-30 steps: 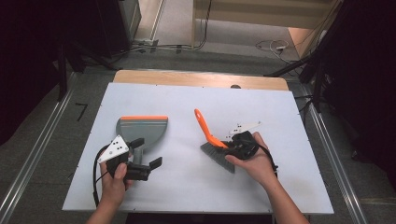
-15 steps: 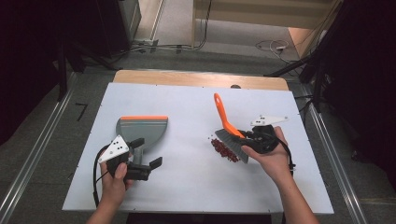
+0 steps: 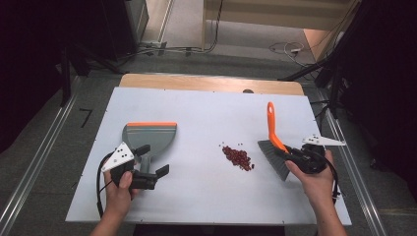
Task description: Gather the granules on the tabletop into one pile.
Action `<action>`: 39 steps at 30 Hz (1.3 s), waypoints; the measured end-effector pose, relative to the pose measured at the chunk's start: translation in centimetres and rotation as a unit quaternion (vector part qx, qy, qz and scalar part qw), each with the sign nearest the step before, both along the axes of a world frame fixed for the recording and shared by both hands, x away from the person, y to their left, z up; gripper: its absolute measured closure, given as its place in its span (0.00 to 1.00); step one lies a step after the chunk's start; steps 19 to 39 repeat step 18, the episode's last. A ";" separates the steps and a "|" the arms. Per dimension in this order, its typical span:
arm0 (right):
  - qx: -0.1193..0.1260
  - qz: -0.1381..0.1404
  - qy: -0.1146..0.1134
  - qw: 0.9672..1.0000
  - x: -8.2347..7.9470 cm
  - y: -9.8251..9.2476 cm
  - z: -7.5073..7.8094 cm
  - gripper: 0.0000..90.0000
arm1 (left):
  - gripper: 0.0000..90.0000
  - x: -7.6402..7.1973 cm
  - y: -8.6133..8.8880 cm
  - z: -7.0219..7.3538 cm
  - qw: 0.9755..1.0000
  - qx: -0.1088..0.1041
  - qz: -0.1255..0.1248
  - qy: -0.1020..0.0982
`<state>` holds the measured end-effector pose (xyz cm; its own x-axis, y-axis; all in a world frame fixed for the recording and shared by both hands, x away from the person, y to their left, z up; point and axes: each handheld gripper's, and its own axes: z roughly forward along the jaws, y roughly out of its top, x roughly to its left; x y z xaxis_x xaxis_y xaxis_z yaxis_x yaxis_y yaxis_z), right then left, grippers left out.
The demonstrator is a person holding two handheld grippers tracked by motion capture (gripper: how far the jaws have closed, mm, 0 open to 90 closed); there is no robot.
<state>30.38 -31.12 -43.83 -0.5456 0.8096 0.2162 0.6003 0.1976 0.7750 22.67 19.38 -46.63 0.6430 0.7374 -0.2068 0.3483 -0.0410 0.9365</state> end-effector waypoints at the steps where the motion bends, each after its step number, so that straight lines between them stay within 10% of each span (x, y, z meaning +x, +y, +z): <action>1: 0.002 -0.006 0.001 1.000 -0.1 -0.5 -0.1 0.76 | 0.00 0.0 0.0 0.0 1.000 0.001 0.001 -0.001; 12: 0.011 -0.042 0.008 0.999 -1.1 -3.3 -1.2 0.76 | 0.00 0.0 0.4 0.1 1.000 -0.003 0.006 -0.006; 39: 0.011 -0.044 0.009 0.999 -0.9 -3.4 -1.4 0.76 | 0.00 0.0 0.4 0.2 1.000 0.000 0.007 -0.006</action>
